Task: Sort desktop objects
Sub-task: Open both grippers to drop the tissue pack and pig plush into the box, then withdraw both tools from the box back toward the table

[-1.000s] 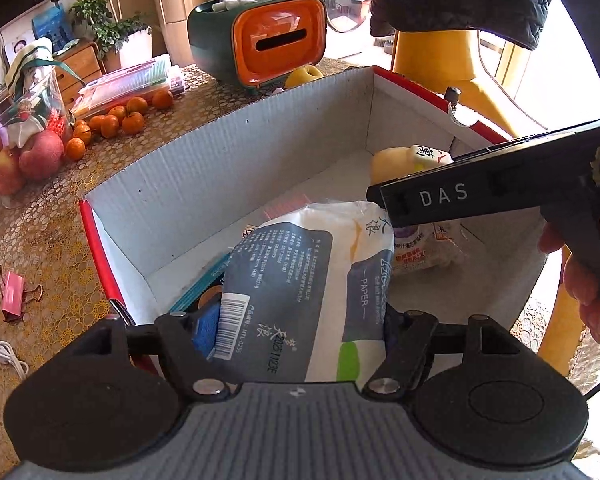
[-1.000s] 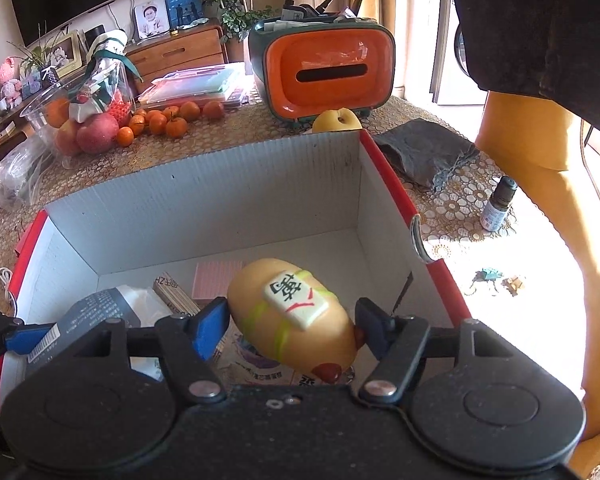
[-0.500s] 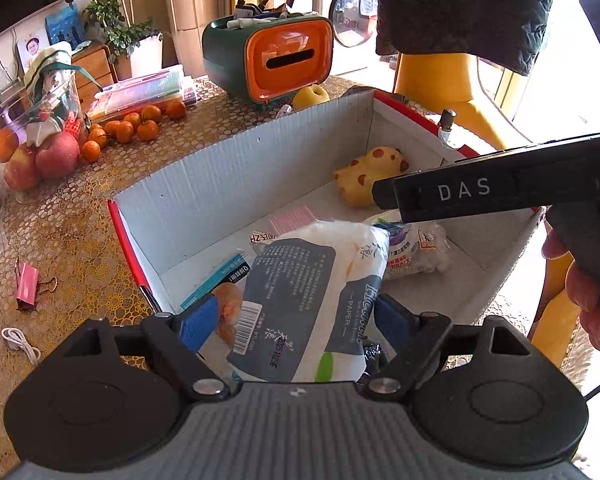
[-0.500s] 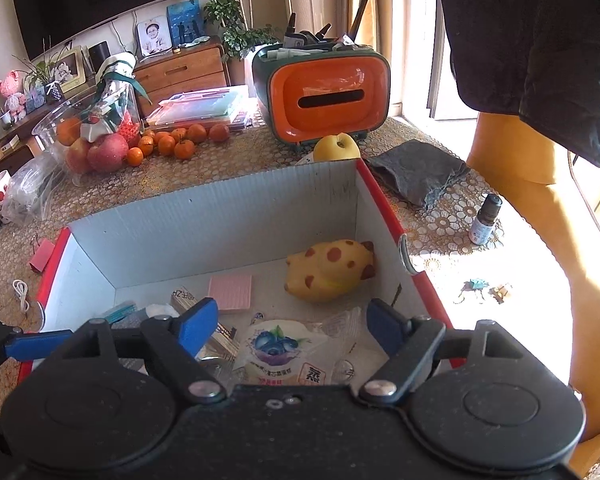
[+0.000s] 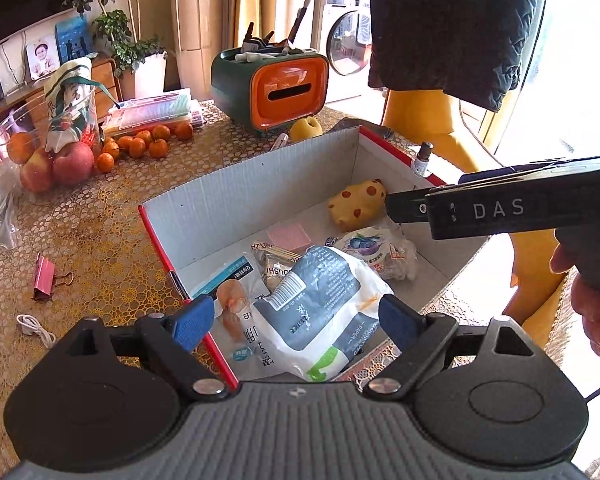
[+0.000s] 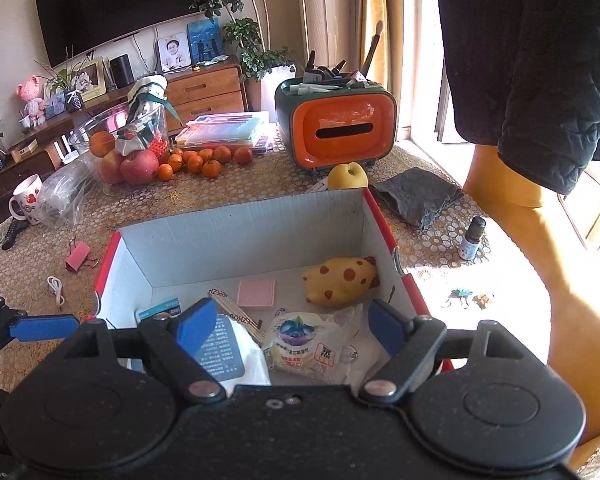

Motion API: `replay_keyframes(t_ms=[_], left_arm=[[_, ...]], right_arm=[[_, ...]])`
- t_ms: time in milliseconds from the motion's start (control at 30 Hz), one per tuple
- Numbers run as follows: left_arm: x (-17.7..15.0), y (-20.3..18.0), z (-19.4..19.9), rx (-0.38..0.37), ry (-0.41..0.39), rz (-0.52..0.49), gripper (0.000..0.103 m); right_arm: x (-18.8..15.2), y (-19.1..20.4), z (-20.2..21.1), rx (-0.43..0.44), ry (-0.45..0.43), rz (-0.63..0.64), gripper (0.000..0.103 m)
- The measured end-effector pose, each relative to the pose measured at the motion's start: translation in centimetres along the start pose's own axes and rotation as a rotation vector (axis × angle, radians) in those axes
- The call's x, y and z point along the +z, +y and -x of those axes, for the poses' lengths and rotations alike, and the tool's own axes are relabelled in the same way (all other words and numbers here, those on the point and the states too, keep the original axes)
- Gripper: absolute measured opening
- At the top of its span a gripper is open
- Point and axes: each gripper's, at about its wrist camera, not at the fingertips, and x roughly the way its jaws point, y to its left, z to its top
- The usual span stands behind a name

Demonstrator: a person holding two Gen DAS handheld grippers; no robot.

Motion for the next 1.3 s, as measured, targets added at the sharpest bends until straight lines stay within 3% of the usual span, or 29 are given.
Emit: replay_keyframes(t_ms=[467, 867, 1300], left_arm=[[-2.4, 1.6, 6.0, -0.040, -0.074, 0.051, 0.091], [-5.5, 4.5, 10.7, 0.028, -0.157, 0.081, 0.091], [-9.0, 9.9, 12.1, 0.078, -0.166, 0.148, 0.091]], right_arm=[[-0.8, 4.5, 4.6, 0.036, -0.036, 0.077, 0.086], [-1.7, 9.3, 6.9, 0.132, -0.073, 0.119, 0.093], [-1.4, 15.5, 5.9, 0.231, -0.090, 0.170, 0.101]])
